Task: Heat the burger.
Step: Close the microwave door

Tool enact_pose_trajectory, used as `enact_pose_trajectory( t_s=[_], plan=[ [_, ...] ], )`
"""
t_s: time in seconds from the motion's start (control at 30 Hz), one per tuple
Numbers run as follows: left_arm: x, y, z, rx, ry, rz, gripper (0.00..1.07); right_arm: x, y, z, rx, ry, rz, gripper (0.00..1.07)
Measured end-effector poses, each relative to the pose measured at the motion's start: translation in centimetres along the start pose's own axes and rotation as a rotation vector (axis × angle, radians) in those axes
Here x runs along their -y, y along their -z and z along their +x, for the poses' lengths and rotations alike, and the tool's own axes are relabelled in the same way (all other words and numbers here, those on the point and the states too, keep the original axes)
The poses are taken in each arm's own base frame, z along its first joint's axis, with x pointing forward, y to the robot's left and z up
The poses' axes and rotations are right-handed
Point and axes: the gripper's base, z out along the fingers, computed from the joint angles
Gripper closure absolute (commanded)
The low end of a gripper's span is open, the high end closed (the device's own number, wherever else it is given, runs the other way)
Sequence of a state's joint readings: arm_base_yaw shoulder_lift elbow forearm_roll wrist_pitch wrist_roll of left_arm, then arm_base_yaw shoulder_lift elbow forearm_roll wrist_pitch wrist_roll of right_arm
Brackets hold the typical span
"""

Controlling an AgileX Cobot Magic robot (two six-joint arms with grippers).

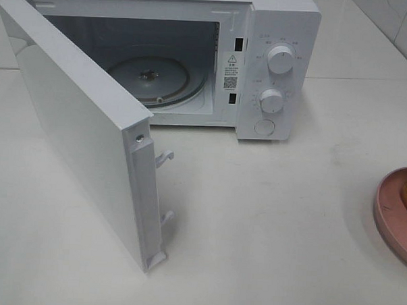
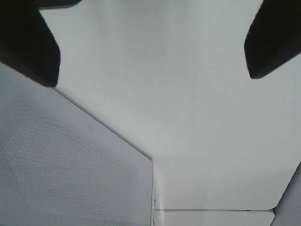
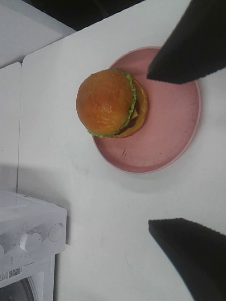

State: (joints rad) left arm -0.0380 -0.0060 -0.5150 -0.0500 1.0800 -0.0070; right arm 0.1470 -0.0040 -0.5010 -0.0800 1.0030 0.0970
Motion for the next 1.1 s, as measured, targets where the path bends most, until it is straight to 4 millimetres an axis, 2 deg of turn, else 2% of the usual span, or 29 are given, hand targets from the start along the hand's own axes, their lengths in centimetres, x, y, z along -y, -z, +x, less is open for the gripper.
enact_pose_trajectory(
  t_s=[1.1],
  plan=[
    [0.00, 0.00, 0.00, 0.000, 0.000, 0.000, 0.07, 0.00, 0.00, 0.00, 0.000, 0.000, 0.000, 0.31]
  ],
)
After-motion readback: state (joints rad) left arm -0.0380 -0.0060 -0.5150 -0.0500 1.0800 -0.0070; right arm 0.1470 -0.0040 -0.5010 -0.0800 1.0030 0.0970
